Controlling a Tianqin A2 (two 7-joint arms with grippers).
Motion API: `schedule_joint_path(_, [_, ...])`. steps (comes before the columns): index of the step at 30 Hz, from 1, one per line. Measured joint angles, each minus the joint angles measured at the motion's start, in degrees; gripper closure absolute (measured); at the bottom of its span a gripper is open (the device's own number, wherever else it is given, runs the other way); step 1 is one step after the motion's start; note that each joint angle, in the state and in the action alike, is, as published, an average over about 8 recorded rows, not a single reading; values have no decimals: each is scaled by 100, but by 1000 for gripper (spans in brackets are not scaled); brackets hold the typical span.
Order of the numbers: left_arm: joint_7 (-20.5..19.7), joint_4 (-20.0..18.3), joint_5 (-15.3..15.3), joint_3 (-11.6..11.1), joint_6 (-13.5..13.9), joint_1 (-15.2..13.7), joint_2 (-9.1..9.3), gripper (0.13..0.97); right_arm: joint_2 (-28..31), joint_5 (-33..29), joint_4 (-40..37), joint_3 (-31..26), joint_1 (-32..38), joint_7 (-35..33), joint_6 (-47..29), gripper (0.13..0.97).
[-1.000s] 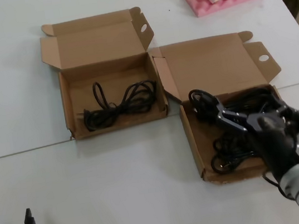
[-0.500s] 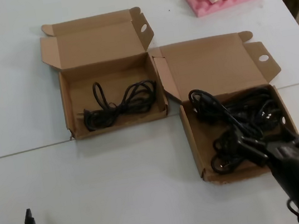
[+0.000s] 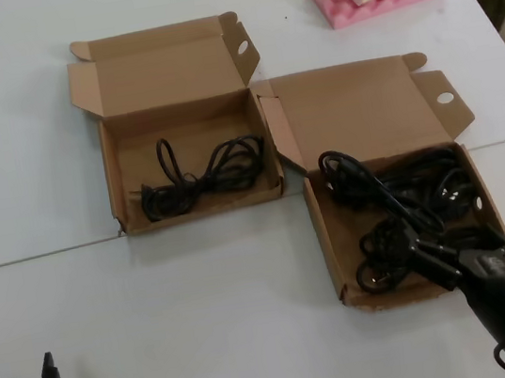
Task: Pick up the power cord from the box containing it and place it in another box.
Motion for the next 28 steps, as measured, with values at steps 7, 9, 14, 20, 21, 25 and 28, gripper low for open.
schedule_joint_path(7, [0, 0, 0, 0, 0, 0, 0, 132, 0, 0, 0, 0, 0, 0, 0, 129])
schedule_joint_path(9, [0, 0, 0, 0, 0, 0, 0, 132, 0, 0, 0, 0, 0, 0, 0, 129])
schedule_joint_path(14, [0, 0, 0, 0, 0, 0, 0, 132, 0, 0, 0, 0, 0, 0, 0, 129])
schedule_joint_path(20, [0, 0, 0, 0, 0, 0, 0, 132, 0, 0, 0, 0, 0, 0, 0, 129])
schedule_joint_path(21, [0, 0, 0, 0, 0, 0, 0, 132, 0, 0, 0, 0, 0, 0, 0, 129])
schedule_joint_path(25, [0, 0, 0, 0, 0, 0, 0, 132, 0, 0, 0, 0, 0, 0, 0, 129])
schedule_joint_path(28, [0, 0, 0, 0, 0, 0, 0, 132, 0, 0, 0, 0, 0, 0, 0, 129])
